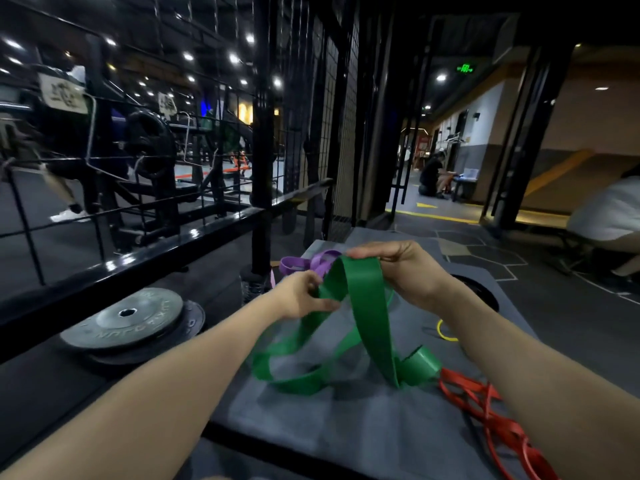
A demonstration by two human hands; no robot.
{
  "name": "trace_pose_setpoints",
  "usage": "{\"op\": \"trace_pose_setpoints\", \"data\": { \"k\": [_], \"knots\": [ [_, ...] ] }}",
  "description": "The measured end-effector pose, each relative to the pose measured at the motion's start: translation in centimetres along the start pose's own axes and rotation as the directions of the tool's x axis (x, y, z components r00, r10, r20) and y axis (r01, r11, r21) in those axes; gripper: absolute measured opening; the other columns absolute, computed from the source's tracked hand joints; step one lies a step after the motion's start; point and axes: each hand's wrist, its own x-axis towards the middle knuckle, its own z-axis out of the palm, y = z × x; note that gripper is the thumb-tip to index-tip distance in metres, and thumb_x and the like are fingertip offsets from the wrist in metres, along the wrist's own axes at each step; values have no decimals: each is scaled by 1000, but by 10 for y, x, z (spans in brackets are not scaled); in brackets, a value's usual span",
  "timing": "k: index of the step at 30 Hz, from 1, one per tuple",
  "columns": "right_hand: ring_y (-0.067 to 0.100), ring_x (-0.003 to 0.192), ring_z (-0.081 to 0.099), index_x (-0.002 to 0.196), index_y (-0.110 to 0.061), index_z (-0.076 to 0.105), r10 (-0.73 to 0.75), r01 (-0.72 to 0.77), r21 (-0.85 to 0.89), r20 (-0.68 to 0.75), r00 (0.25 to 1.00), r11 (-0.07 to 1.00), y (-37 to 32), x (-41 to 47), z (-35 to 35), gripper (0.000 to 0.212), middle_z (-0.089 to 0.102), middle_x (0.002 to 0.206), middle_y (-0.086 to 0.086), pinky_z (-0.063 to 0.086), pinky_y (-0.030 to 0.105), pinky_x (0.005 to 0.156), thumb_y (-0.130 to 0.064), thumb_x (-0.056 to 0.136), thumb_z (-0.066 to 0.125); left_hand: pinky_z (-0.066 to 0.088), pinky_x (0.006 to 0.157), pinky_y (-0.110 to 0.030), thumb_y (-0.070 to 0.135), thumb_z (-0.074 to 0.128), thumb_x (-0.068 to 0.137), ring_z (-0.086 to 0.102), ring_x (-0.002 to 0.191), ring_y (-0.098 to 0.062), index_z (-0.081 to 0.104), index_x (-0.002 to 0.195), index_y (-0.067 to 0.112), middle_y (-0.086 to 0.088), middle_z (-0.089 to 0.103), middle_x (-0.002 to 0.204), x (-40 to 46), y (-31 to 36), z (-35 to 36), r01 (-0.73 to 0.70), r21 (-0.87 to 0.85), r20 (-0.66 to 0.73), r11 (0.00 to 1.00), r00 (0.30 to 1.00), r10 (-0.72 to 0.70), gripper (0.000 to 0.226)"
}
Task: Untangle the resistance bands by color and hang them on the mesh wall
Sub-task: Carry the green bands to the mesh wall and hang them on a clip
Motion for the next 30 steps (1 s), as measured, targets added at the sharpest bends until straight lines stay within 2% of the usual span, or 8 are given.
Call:
{"op": "trace_pose_setpoints", "data": {
  "k": [4, 7, 10, 13, 19, 23, 27, 30],
  "knots": [
    [8, 92, 66, 66, -21, 77, 16, -15, -116, 8, 1000, 993, -1, 5, 10, 55, 72, 92, -11, 54, 19, 77, 26, 77, 50, 44, 61, -23, 24, 71, 80, 56, 73, -16, 67, 88, 12, -2, 64, 80, -4, 0, -35, -26, -71, -329, 997, 944, 1, 15],
    [9, 83, 64, 72, -15, 73, 88, -93, -92, -56, 995, 991, 0, 18, 28, 52, 70, 89, -6, 52, 16, 68, 26, 80, 42, 47, 64, -30, 7, 60, 85, 55, 72, -20, 62, 77, 20, -6, 63, 77, -7, 1, -67, -81, -217, -482, 973, 876, -35, 15],
    [7, 66, 62, 87, -3, 67, 179, -183, -5, -186, 966, 983, -5, 36, 48, 35, 68, 72, -1, 51, 12, 53, 20, 86, 41, 50, 80, -36, -1, 49, 90, 58, 79, -22, 64, 84, 22, -9, 67, 89, -13, 0, -86, -40, -211, -364, 977, 931, -40, 28],
    [10, 74, 59, 109, 0, 61, 211, -237, -162, -163, 964, 958, -4, 49, 63, 29, 64, 91, 6, 48, 12, 52, 13, 87, 50, 49, 85, -34, 0, 50, 91, 60, 85, -18, 67, 87, 22, -6, 69, 92, -23, -6, -91, -74, -286, -293, 955, 956, -13, 29],
    [22, 87, 65, 112, -6, 63, 287, -274, -267, 10, 958, 924, 13, 55, 96, 25, 69, 99, 10, 57, 30, 77, 3, 90, 53, 51, 68, -19, 1, 51, 91, 62, 77, -12, 66, 84, 24, 0, 69, 83, -26, -17, -90, -162, -555, -290, 816, 957, -7, 28],
    [26, 77, 68, 94, -3, 71, 114, -162, -446, -132, 985, 880, 30, 64, 92, 19, 72, 86, 14, 59, 40, 76, 2, 88, 54, 44, 63, -19, -1, 49, 91, 57, 73, -10, 64, 85, 24, 1, 66, 83, -16, -25, -84, -102, -599, -281, 794, 956, -89, 29],
    [24, 62, 55, 74, 2, 67, -77, -168, -718, -296, 952, 676, 47, 71, 76, 16, 64, 67, 18, 46, 33, 60, -7, 82, 57, 46, 65, -19, 13, 43, 96, 56, 75, -10, 56, 97, 16, -3, 56, 86, 0, -28, -67, -22, -800, -245, 599, 924, -293, 13],
    [25, 57, 51, 60, 0, 51, -84, -234, -773, -346, 934, 590, 62, 79, 64, 20, 52, 57, 12, 40, 34, 58, -3, 79, 55, 42, 83, -22, 38, 56, 89, 55, 92, -7, 42, 123, 16, 1, 55, 105, 20, -36, -37, 14, -646, -171, 763, 972, -162, 42]
  ]
}}
